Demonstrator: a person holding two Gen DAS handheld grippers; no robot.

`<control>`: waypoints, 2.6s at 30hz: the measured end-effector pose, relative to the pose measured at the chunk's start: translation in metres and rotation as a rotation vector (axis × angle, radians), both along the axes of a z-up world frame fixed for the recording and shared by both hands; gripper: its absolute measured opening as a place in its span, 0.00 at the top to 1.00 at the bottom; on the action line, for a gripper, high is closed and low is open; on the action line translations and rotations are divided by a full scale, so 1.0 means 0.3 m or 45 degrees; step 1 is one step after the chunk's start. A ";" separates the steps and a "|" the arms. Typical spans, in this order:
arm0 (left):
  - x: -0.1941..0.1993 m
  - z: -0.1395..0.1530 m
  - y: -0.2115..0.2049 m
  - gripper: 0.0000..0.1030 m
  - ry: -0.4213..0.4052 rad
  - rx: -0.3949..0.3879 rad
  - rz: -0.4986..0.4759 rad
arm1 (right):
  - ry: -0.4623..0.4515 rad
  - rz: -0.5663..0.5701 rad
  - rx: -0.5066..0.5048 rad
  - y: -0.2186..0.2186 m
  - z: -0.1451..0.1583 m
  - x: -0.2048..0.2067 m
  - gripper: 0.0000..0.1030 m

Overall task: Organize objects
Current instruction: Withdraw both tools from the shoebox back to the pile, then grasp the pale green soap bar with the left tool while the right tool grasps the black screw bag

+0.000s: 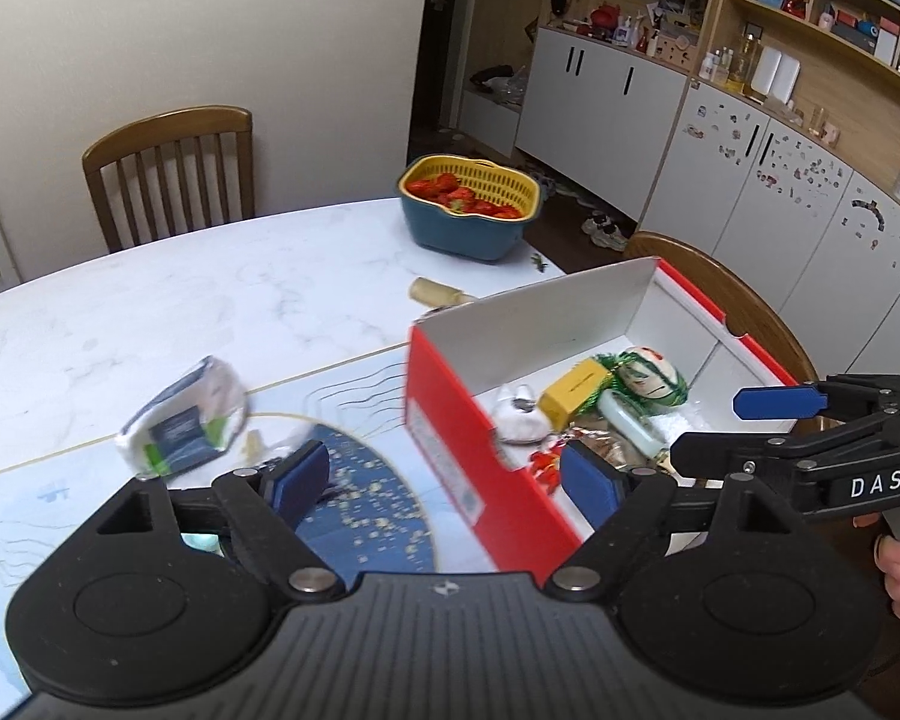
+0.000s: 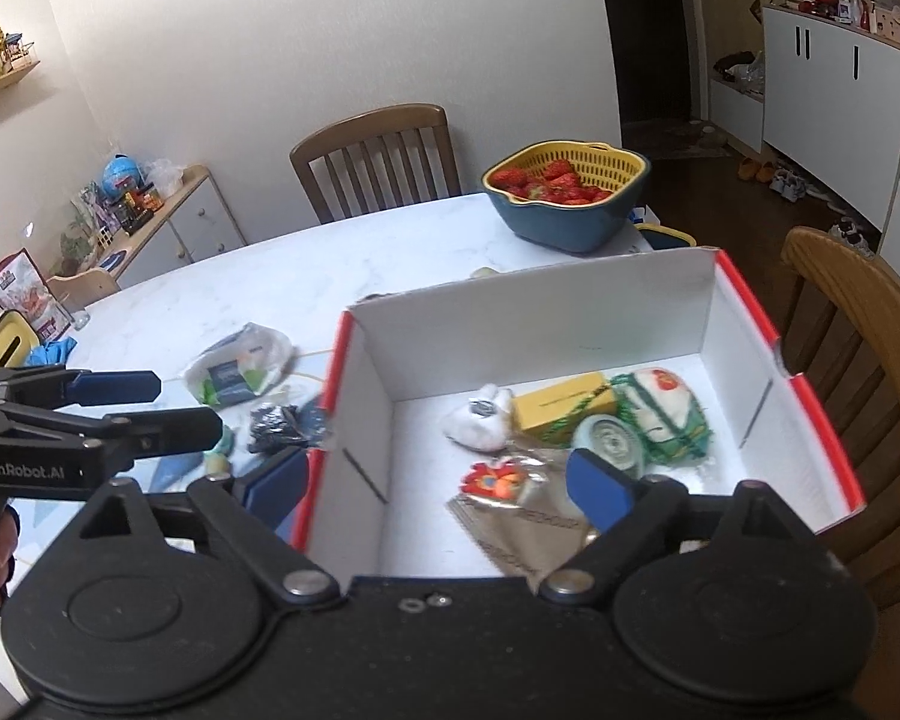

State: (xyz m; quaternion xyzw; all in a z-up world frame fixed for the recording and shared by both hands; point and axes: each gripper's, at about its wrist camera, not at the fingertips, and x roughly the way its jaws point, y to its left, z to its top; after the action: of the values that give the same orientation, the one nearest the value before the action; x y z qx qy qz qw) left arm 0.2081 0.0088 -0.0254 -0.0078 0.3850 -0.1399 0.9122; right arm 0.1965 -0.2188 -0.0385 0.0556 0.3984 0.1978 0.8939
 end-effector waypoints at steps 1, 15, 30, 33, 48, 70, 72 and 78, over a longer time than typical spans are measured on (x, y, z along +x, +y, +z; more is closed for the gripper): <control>-0.006 0.001 0.018 0.15 -0.006 0.001 0.002 | -0.001 -0.002 0.001 0.013 0.002 -0.006 0.10; -0.057 -0.015 0.264 0.00 -0.040 0.000 0.048 | -0.013 0.001 0.009 0.230 0.006 -0.063 0.09; -0.113 -0.150 0.458 0.00 -0.020 -0.061 0.070 | -0.062 0.017 -0.045 0.437 -0.004 -0.082 0.08; -0.118 -0.171 0.467 0.00 -0.030 -0.041 0.075 | -0.048 0.012 -0.049 0.470 -0.019 -0.060 0.08; -0.030 -0.351 0.488 0.00 0.057 -0.038 0.104 | 0.033 0.070 -0.149 0.648 -0.150 0.093 0.08; 0.061 -0.494 0.353 0.00 0.127 0.031 0.129 | 0.180 0.167 -0.354 0.763 -0.364 0.302 0.26; 0.068 -0.495 0.345 0.00 0.127 0.041 0.132 | 0.187 0.177 -0.360 0.765 -0.373 0.308 0.29; 0.076 -0.496 0.330 0.01 0.131 0.058 0.151 | 0.176 0.184 -0.373 0.772 -0.379 0.316 0.36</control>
State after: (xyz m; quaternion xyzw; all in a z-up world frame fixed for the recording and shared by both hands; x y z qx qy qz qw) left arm 0.2310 0.1078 -0.1742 -0.0169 0.4332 -0.0762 0.8979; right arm 0.2914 0.0128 -0.1523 -0.0906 0.4866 0.1971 0.8463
